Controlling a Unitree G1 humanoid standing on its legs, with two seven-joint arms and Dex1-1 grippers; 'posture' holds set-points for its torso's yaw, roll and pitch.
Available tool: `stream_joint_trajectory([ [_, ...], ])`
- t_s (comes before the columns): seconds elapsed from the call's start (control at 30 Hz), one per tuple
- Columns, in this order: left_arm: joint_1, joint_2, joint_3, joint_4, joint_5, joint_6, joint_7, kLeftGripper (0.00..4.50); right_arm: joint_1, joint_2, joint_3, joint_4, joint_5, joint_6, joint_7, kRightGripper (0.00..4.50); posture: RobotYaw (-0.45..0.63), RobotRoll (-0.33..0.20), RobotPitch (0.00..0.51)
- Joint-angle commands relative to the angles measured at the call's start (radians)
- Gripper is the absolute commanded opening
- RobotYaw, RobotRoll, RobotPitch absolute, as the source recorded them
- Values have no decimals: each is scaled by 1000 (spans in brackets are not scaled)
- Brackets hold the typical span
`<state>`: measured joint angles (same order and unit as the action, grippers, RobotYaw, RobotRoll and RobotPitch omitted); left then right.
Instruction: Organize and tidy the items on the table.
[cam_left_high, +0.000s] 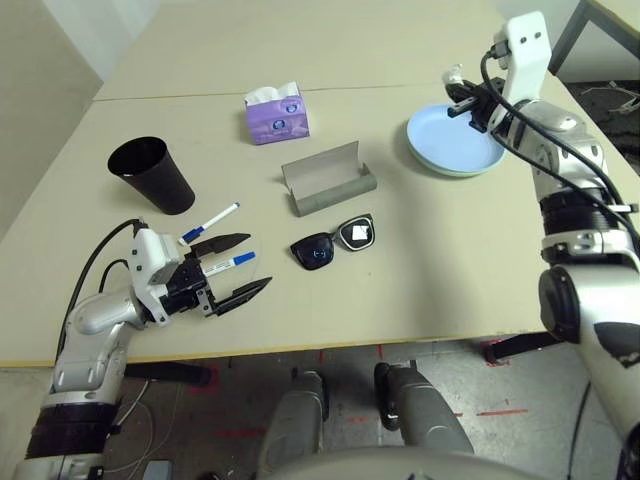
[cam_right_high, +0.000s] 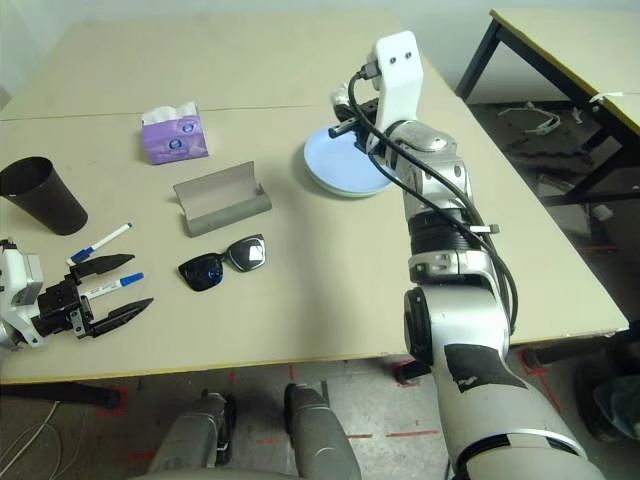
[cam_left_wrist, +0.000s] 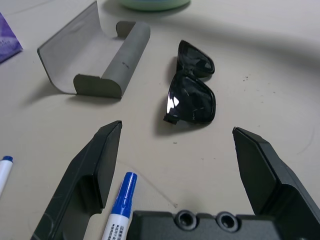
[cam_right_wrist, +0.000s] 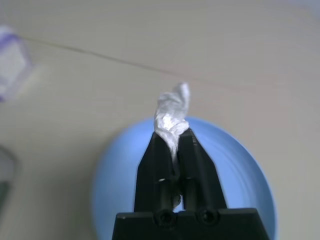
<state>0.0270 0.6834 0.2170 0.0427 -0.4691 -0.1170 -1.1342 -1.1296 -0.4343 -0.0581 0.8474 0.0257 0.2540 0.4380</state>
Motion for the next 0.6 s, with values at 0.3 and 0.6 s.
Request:
stream_joint_trajectory([
  [0.3, 30, -1, 7, -12, -7, 9, 6, 4500, 62, -58, 11, -71, -9, 4, 57, 4284, -98, 0, 194],
  [0.6, -14, 7, 6, 21, -16, 19, -22, 4500, 252, -196, 135, -587, -35, 136, 292, 4480, -137, 0, 194],
])
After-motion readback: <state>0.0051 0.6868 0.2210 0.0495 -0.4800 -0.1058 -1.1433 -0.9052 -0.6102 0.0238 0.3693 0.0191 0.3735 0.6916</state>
